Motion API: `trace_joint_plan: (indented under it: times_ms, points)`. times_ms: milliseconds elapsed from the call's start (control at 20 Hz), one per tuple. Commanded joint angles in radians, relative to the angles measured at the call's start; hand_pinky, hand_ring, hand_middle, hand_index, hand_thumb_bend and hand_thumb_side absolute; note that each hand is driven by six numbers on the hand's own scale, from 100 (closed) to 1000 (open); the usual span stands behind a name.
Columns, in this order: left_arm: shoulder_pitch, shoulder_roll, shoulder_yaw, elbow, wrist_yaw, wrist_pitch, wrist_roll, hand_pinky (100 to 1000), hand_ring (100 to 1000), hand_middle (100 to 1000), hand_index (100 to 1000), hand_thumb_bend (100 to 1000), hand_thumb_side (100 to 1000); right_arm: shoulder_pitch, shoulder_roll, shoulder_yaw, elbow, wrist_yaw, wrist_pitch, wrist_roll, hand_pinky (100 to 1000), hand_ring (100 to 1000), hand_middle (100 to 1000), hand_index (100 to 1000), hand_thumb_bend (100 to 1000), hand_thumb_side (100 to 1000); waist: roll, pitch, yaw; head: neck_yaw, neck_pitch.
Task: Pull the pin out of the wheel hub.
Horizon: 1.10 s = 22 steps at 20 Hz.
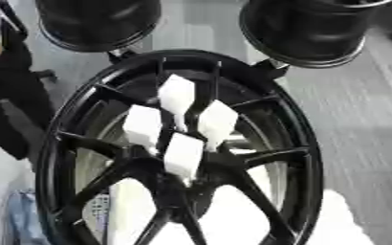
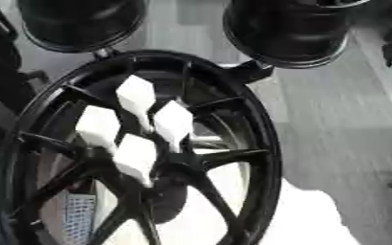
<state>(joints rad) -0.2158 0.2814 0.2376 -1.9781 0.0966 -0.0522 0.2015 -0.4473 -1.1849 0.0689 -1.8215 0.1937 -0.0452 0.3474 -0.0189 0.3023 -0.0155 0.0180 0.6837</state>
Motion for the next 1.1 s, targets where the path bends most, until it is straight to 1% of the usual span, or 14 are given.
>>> trace_joint_plan:
  times_ms: [50, 100, 150, 200, 250, 300, 350, 400, 500, 650, 750, 800, 950, 1100]
  points:
    - [-0.004, 0.031, -0.001, -0.022, -0.001, -0.001, -0.007, 752, 743, 649, 836, 100, 651, -0.038, -0.064, 0.012, 0.022, 0.016, -0.048, 0.084, 894, 829, 760, 804, 100, 289, -0.003, -0.019, 0.002, -0.006, -0.012]
    - [-0.004, 0.032, -0.003, -0.022, -0.001, 0.0, -0.008, 752, 743, 649, 836, 100, 652, -0.056, -0.071, 0.027, 0.029, 0.021, -0.066, 0.128, 896, 832, 763, 805, 100, 336, -0.005, -0.018, 0.005, -0.009, -0.013]
    - [-0.004, 0.033, -0.004, -0.022, -0.001, 0.0, -0.01, 752, 743, 649, 836, 100, 652, -0.077, -0.074, 0.041, 0.039, 0.024, -0.084, 0.175, 896, 833, 763, 805, 100, 350, -0.006, -0.018, 0.007, -0.011, -0.013]
    - [-0.004, 0.034, -0.005, -0.022, 0.0, 0.001, -0.011, 752, 743, 649, 836, 100, 652, -0.096, -0.076, 0.055, 0.05, 0.028, -0.099, 0.221, 899, 838, 767, 807, 100, 441, -0.008, -0.017, 0.009, -0.012, -0.013]
    - [-0.004, 0.035, -0.006, -0.022, 0.0, 0.001, -0.013, 752, 743, 649, 836, 100, 652, -0.115, -0.076, 0.067, 0.061, 0.031, -0.113, 0.269, 900, 840, 768, 807, 100, 460, -0.009, -0.017, 0.011, -0.014, -0.013]
    - [-0.003, 0.036, -0.007, -0.022, 0.0, 0.002, -0.014, 752, 743, 649, 836, 100, 652, -0.135, -0.074, 0.079, 0.07, 0.033, -0.127, 0.311, 901, 842, 769, 808, 100, 500, -0.011, -0.017, 0.013, -0.016, -0.013]
    - [-0.003, 0.037, -0.008, -0.022, 0.001, 0.002, -0.015, 752, 743, 649, 836, 100, 652, -0.154, -0.071, 0.09, 0.079, 0.034, -0.139, 0.345, 901, 842, 769, 808, 100, 507, -0.012, -0.017, 0.014, -0.018, -0.014]
    - [-0.002, 0.038, -0.008, -0.022, 0.001, 0.002, -0.016, 752, 744, 649, 836, 100, 652, -0.171, -0.067, 0.099, 0.087, 0.035, -0.148, 0.37, 903, 845, 770, 809, 100, 547, -0.012, -0.017, 0.015, -0.018, -0.015]
    - [-0.003, 0.04, -0.011, -0.022, 0.002, 0.002, -0.018, 752, 744, 649, 836, 100, 651, -0.211, -0.057, 0.123, 0.099, 0.042, -0.166, 0.413, 906, 848, 773, 809, 100, 595, -0.014, -0.016, 0.019, -0.023, -0.015]
    - [-0.003, 0.043, -0.013, -0.022, 0.003, 0.003, -0.021, 752, 744, 649, 836, 100, 652, -0.292, -0.027, 0.169, 0.124, 0.064, -0.187, 0.464, 907, 850, 774, 809, 100, 594, -0.018, -0.017, 0.023, -0.029, -0.016]
    - [-0.001, 0.044, -0.014, -0.021, 0.003, 0.004, -0.023, 752, 744, 649, 836, 100, 652, -0.357, 0.005, 0.204, 0.149, 0.078, -0.2, 0.487, 907, 851, 774, 808, 100, 581, -0.019, -0.019, 0.024, -0.033, -0.016]
    - [0.0, 0.044, -0.015, -0.021, 0.003, 0.004, -0.024, 752, 744, 649, 836, 100, 652, -0.392, 0.025, 0.222, 0.164, 0.087, -0.208, 0.495, 908, 852, 774, 807, 100, 560, -0.02, -0.021, 0.023, -0.034, -0.015]
    - [0.004, 0.046, -0.015, -0.02, 0.003, 0.004, -0.025, 752, 744, 649, 836, 100, 651, -0.503, 0.099, 0.279, 0.222, 0.117, -0.233, 0.506, 908, 852, 773, 807, 100, 520, -0.02, -0.027, 0.019, -0.036, -0.013]
    - [0.007, 0.046, -0.015, -0.019, 0.003, 0.004, -0.025, 752, 745, 649, 836, 100, 651, -0.602, 0.183, 0.328, 0.299, 0.138, -0.256, 0.509, 906, 849, 773, 807, 100, 490, -0.019, -0.033, 0.016, -0.039, -0.011]
